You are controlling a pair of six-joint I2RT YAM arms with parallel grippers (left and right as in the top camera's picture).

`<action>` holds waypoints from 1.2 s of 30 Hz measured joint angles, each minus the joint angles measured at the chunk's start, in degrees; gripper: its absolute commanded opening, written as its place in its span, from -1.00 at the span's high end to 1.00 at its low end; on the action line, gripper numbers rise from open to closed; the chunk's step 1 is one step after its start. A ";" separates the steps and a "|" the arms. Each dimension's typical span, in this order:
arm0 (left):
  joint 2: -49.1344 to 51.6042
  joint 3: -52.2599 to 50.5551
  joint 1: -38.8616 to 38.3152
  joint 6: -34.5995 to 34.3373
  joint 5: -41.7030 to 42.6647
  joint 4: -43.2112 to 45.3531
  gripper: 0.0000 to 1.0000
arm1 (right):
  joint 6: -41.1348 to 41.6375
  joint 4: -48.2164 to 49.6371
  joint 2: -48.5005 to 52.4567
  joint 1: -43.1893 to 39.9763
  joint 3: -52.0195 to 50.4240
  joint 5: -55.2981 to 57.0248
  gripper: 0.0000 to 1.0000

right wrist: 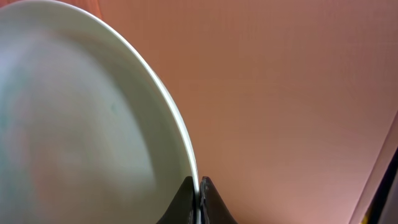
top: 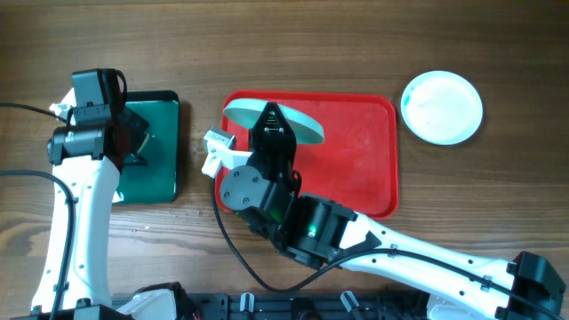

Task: Clean dirty plates on tray and stack at the side
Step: 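Lift the last plate with the right gripper and carry it right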

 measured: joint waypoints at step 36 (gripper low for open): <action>0.00 0.00 0.00 0.00 0.02 -0.48 0.92 | 63.23 -17.22 -3.43 -43.71 -3.52 -33.55 0.91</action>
